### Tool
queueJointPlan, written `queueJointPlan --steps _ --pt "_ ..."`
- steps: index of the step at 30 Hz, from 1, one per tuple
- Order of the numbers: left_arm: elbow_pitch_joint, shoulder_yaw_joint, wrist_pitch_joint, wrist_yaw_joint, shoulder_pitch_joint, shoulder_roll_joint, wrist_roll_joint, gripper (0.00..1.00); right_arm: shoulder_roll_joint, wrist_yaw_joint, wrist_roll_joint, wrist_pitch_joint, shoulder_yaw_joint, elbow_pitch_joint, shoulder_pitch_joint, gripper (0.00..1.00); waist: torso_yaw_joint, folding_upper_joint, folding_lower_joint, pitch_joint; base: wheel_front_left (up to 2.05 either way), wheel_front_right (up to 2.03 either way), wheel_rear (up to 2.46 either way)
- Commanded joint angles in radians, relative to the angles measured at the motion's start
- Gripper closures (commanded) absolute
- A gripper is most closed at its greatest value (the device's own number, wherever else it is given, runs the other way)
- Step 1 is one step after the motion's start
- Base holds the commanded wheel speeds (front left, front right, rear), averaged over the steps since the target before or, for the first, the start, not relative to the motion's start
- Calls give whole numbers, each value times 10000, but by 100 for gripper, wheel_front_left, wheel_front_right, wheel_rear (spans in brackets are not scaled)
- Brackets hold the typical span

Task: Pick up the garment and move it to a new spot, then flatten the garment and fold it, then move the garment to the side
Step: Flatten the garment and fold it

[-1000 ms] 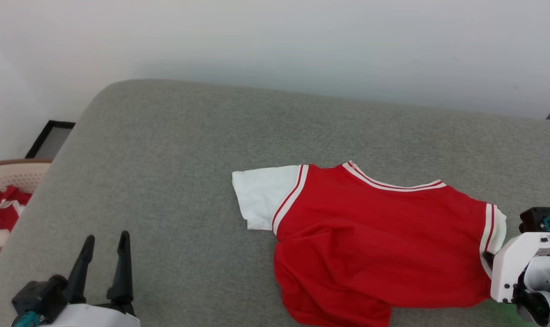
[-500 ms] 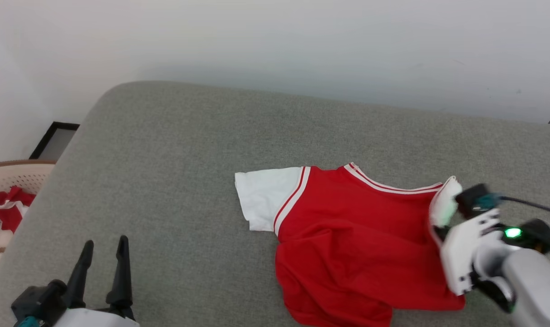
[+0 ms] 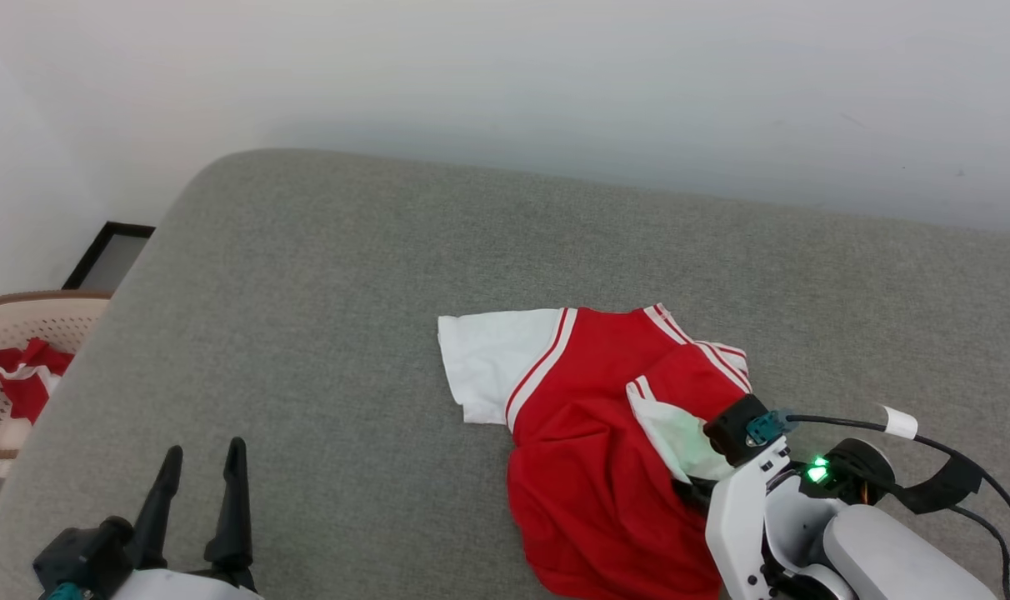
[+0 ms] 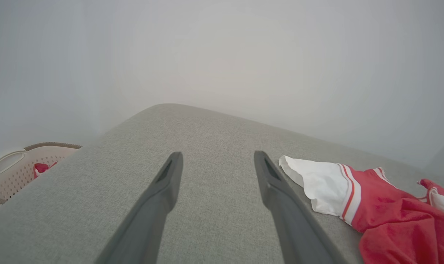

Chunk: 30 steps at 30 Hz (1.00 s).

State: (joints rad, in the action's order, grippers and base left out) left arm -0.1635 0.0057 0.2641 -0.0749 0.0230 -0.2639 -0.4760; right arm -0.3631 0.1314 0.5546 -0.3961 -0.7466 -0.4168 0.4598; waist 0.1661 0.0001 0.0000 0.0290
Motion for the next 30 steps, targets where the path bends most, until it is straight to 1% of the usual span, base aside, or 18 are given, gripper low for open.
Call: queueJointPlan --steps 1,8,14,21,25,29,30 --pt "-22 10 0 -41 -39 22 39 0 22 -16 186 88 39 93 -21 0 4 -1 0 -9 0 0 0" --pt "-45 125 0 -14 58 39 59 0 -225 -15 480 -66 449 613 10 0 -58 -1 0 -51 0 0 0" --pt "-41 143 0 -42 48 54 99 0 -333 -15 582 -480 1154 965 -30 0 -84 -1 0 -11 0 0 0" --pt "-102 64 0 -73 -129 97 164 0 -281 -15 778 -1239 1600 682 -50 0 61 -1 0 70 0 0 0" --pt "-148 52 0 -110 -191 136 193 0 -223 -15 907 -1718 1649 361 -162 0 212 -1 0 125 0 0 0" --pt "-196 70 0 -117 -220 151 217 0 -126 -15 938 -1925 1696 28 -224 0 340 -1 0 182 0 0 0" --pt "-204 73 0 -127 -231 154 220 0 -101 -15 940 -1949 1703 -78 -239 3 367 -1 0 201 0 0 0"
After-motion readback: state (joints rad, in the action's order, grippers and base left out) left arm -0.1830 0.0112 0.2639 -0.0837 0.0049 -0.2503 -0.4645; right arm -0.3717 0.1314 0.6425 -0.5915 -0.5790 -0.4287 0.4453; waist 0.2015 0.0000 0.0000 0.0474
